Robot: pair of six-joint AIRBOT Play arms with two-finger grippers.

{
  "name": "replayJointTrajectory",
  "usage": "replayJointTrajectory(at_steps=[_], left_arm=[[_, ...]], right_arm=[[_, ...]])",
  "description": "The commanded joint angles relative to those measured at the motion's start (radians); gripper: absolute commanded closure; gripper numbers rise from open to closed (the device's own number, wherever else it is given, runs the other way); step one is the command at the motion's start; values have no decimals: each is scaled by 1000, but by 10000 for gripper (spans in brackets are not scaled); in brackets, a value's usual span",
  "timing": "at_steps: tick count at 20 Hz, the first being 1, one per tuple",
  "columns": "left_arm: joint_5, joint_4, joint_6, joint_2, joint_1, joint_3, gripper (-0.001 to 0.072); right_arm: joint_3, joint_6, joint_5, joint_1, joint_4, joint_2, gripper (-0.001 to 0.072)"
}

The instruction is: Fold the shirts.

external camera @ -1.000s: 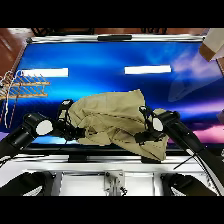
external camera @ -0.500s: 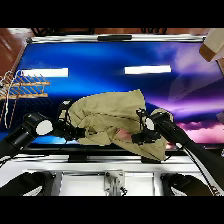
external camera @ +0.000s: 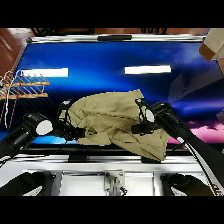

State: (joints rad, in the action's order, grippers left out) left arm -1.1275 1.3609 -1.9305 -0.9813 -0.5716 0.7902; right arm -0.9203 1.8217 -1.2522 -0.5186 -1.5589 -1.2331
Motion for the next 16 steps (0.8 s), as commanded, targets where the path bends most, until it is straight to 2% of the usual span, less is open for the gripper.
replayJointTrajectory(at_steps=[1,8,16], left_arm=[[0,0,0,1,0,0,665],[0,0,0,1,0,1,665],[1,0,0,1,0,1,664]], right_arm=[[-31,-16,-5,0,29,-11,113],[-31,-24,-54,-56,40,-151,113],[-31,-23,-103,-57,-76,-153,114]])
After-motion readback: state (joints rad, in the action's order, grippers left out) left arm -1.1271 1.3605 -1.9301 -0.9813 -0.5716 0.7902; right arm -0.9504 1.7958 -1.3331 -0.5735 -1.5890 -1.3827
